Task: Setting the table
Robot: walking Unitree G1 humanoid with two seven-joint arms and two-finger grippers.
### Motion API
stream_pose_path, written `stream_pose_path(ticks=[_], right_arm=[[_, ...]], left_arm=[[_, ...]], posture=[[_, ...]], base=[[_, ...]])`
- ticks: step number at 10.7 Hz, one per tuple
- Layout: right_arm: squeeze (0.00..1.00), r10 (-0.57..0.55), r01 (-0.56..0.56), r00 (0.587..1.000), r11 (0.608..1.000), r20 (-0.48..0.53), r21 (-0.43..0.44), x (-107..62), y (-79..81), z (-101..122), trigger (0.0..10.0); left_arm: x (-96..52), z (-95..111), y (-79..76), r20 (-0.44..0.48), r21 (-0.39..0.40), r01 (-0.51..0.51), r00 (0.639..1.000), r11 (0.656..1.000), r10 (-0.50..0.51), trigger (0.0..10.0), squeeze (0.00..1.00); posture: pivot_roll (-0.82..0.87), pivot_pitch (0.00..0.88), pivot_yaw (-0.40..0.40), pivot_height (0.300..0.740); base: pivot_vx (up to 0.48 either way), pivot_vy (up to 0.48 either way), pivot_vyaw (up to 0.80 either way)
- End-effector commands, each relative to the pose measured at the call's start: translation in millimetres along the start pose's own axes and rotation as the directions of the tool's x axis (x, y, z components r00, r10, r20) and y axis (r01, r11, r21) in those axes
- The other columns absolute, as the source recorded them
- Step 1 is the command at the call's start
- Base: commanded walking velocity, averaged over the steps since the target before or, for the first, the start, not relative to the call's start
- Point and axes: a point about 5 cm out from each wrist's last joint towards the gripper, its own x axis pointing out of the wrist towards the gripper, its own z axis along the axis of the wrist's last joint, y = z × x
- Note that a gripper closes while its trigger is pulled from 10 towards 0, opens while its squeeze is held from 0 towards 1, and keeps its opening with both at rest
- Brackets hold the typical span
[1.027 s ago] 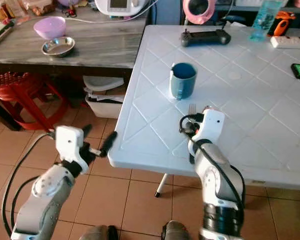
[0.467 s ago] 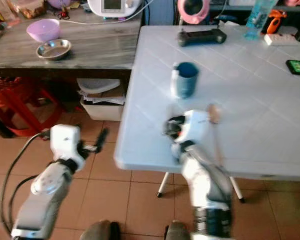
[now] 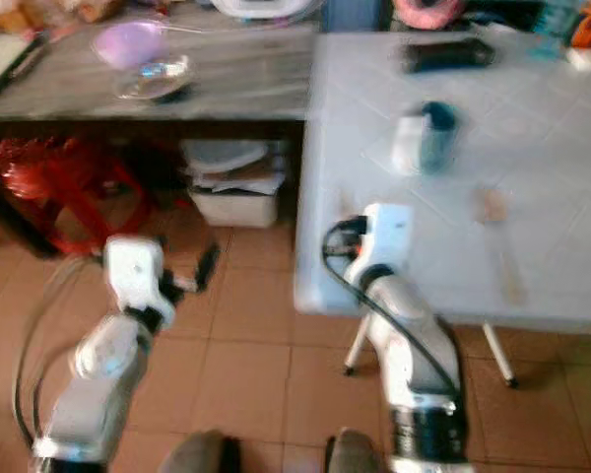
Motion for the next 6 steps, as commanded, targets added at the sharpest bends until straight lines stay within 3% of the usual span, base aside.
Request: stream_pose_path(ticks=[1,2,6], right_arm=[[0.0,-0.021,0.021,0.999,1.0,0.024,-0.009,-0.3,-3.8,3.0,0.0],[0.0,-0.036,0.037,0.999,0.999,0.039,-0.022,-1.2,-8.1,3.1,0.0],[0.0,-0.041,0.044,0.997,0.998,0.071,-0.039,-4.4,-10.9,2.1,0.0]], left_arm=[[-0.4,-1.6,6.6,-0.006,0.012,-0.039,0.999,0.999,0.039,10.0,0.0],[0.1,-1.2,8.9,-0.001,0.029,-0.063,0.998,0.998,0.063,10.0,0.0],[6.3,0.8,11.4,0.015,0.05,-0.1,0.995,0.994,0.1,10.0,0.0]], posture=[[-0.04,0.108,0.062,0.74],[-0.04,0.106,0.062,0.74],[-0.05,0.114,0.061,0.74]], base=[[0.281,0.39,0.0],[0.345,0.334,0.0],[0.437,0.0,0.0]])
